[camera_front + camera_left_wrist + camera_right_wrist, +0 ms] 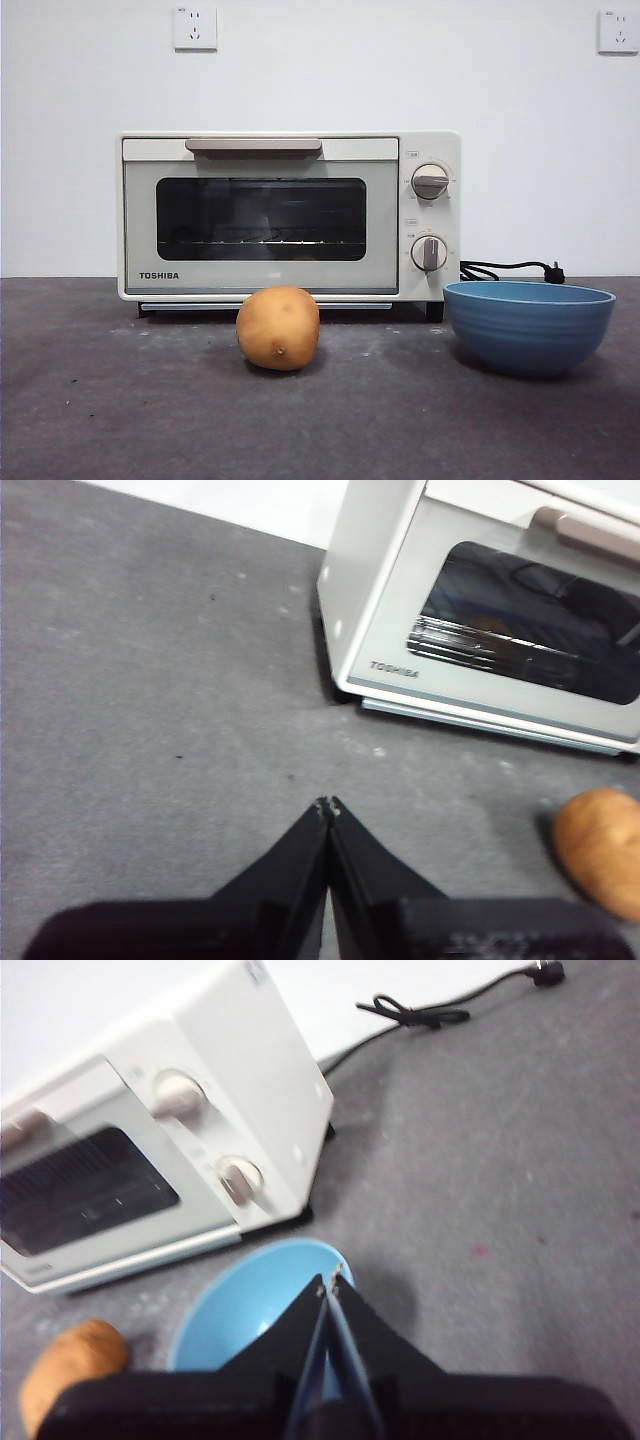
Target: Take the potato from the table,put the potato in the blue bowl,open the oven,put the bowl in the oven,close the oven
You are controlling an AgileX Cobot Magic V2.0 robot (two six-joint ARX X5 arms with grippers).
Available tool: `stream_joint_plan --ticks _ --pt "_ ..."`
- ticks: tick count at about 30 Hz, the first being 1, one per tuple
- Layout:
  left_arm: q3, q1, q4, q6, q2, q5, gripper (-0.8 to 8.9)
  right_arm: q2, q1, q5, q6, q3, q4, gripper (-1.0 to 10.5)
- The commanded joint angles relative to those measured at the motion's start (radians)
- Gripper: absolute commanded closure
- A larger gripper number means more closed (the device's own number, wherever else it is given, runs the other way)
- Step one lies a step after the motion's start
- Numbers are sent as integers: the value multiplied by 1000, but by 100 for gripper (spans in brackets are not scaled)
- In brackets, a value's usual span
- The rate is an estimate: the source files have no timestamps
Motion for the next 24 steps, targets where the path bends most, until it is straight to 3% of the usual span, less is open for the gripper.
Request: stream_joint_plan --ticks 1,6,12,20,24 --pt "55 0 -17 -35 2 23 821 42 3 -17 20 50 4 959" --pt "187 0 -90 -37 41 45 821 143 3 -63 -12 186 -67 959" --pt "370 0 -166 -23 146 142 821 283 24 -154 -142 418 -241 959" --pt "616 0 -324 89 308 304 821 465 79 -183 -300 740 -522 959" --pt "716 0 -412 146 372 395 821 544 100 -266 -368 869 -652 959"
